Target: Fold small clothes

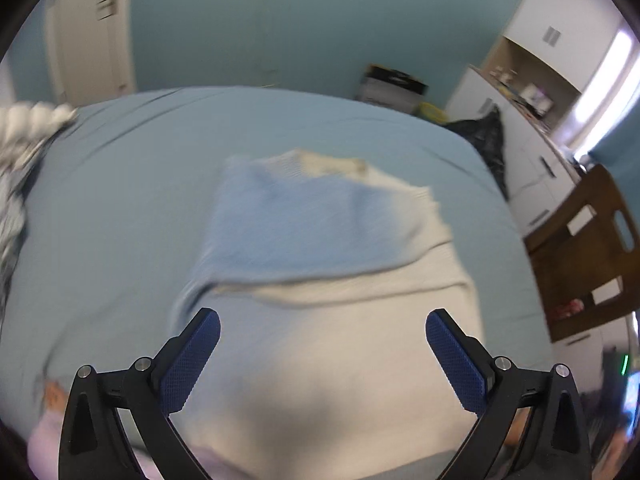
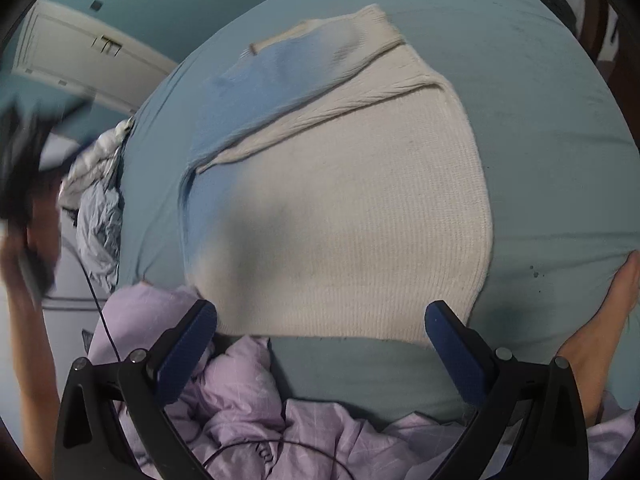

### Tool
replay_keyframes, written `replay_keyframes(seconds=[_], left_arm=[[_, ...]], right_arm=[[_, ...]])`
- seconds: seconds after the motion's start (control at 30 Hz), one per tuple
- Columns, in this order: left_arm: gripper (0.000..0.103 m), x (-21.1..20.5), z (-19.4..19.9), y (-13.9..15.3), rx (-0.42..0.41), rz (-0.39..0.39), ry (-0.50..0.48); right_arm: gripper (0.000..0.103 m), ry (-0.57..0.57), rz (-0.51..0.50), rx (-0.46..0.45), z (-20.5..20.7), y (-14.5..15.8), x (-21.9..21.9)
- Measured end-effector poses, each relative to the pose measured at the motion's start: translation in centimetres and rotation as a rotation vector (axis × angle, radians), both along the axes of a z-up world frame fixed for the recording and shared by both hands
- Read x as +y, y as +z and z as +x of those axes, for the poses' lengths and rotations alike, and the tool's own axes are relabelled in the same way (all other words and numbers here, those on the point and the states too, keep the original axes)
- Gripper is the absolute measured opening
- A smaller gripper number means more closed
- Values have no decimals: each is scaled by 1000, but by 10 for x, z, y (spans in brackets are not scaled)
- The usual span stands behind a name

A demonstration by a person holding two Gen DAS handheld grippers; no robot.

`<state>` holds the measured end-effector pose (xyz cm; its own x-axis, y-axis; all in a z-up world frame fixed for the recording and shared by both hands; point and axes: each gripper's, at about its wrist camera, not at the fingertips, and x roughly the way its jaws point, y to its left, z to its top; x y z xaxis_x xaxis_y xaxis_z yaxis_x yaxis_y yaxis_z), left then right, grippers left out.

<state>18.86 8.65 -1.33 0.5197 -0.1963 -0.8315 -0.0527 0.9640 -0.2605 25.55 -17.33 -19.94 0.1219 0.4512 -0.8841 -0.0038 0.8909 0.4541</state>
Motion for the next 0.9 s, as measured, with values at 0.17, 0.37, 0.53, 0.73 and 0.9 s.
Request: replay_keyframes(seconds=[0.17, 0.37, 0.53, 0.73, 0.9], left_arm=[[103, 55, -30, -39, -25, -18, 151], [103, 73, -36, -59, -12, 121, 114], [103, 88, -44, -69, -15, 111, 91], [103, 101, -46, -87, 21, 131, 89], [103, 112, -47, -91, 35, 112, 122]], right_arm=[[100, -99, 12, -9, 79, -16, -26], [97, -158, 68, -27, 195, -63, -15], [68, -305, 67, -15, 270, -121, 5], [58, -439, 3, 6, 305, -154, 11], [6, -433, -83, -63, 304, -126, 10]])
